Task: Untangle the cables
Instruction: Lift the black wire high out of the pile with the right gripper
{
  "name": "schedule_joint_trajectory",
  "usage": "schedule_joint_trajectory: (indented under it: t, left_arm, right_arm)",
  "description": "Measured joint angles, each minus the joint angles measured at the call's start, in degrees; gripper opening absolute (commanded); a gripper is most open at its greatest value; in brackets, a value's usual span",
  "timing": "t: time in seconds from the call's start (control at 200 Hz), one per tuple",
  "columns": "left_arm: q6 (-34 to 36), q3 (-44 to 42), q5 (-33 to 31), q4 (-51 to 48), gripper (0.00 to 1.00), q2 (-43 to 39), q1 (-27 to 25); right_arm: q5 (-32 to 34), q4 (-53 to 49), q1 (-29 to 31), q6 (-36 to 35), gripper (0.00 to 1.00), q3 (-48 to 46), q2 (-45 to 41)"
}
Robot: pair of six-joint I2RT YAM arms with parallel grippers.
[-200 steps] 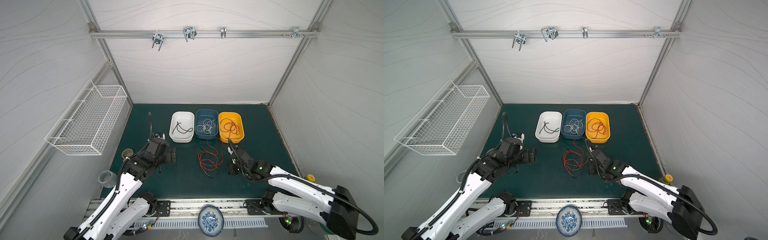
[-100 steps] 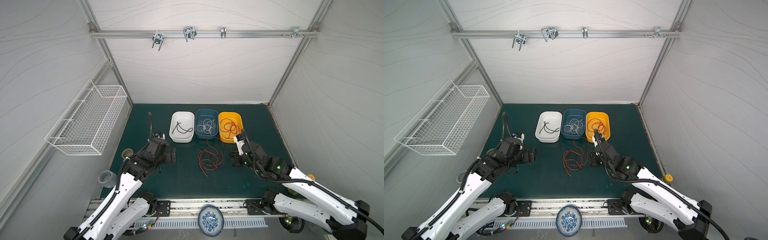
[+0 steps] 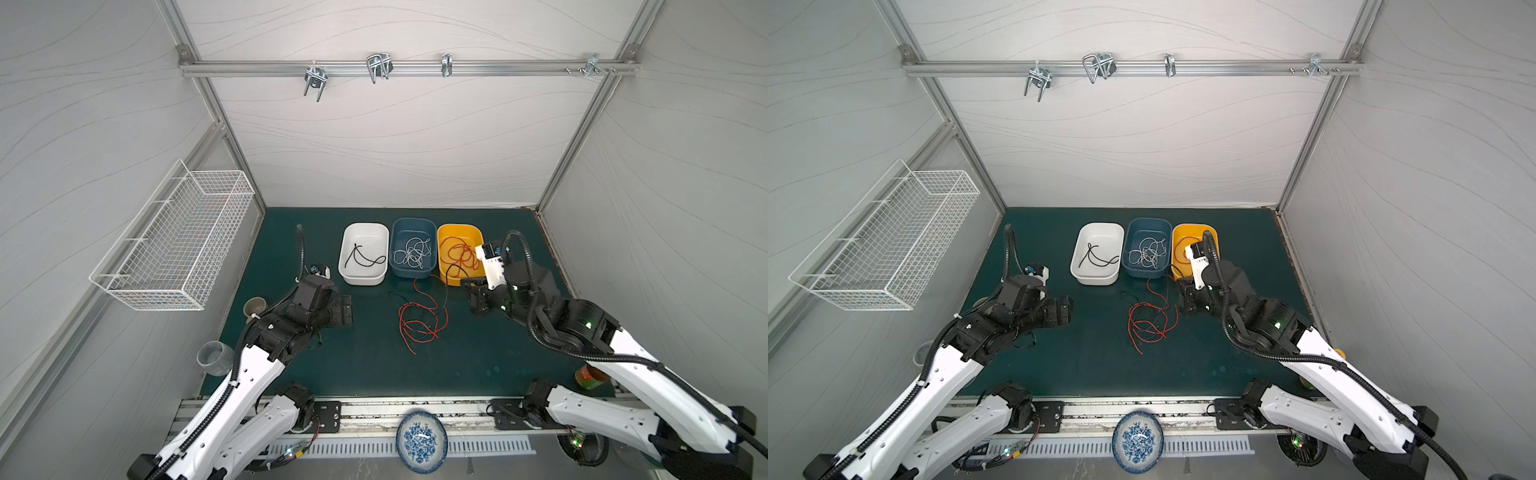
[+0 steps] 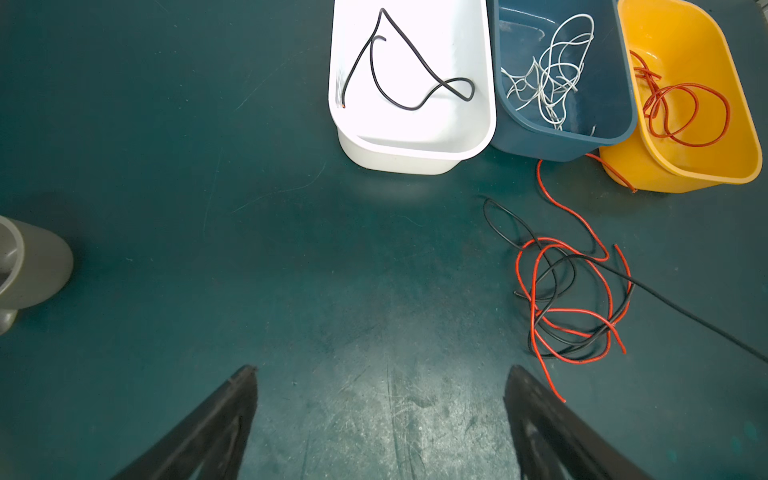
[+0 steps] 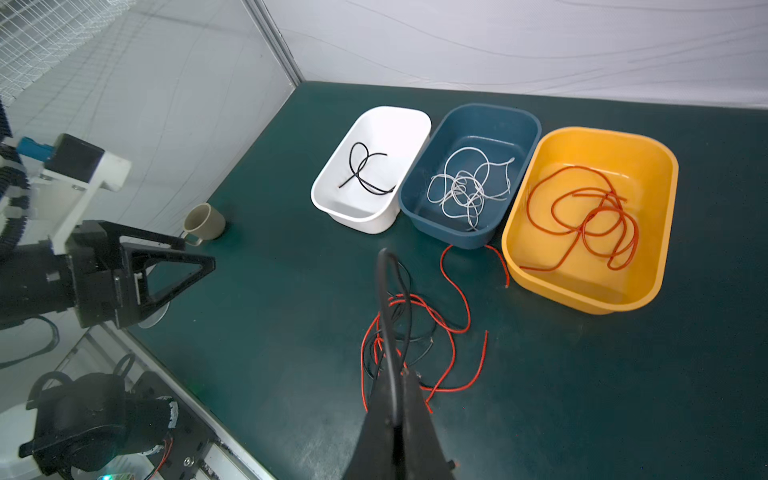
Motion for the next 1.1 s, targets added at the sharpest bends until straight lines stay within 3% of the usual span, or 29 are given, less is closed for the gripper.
schedule_joint_trajectory:
  t: [0.535, 0.705, 0.89, 1.1]
  left_arm:
    - [0.17, 0.00, 1.60, 0.17, 0.95, -0.02, -0.72]
    - [1.31, -0.96, 9.33, 3.72, 0.95, -1.79, -1.49]
    - [1.66, -7.41, 19.96, 13.64, 0.95, -8.35, -3.34]
    - [3.19, -13.75, 26.56, 24.96, 0.97, -13.99, -3.85]
  right_arm:
    - [-2.62, -0.81, 0.02, -6.88, 0.00, 18.03, 8.17]
    - [-6.16, 0.04, 0.02, -7.98, 0.00, 19.89, 9.14]
    - [-10.97, 0.44, -0.72, -8.31, 0.00, 20.46, 10.82]
    - [-16.46, 0.42, -1.36, -8.26, 0.00, 20.46, 13.38]
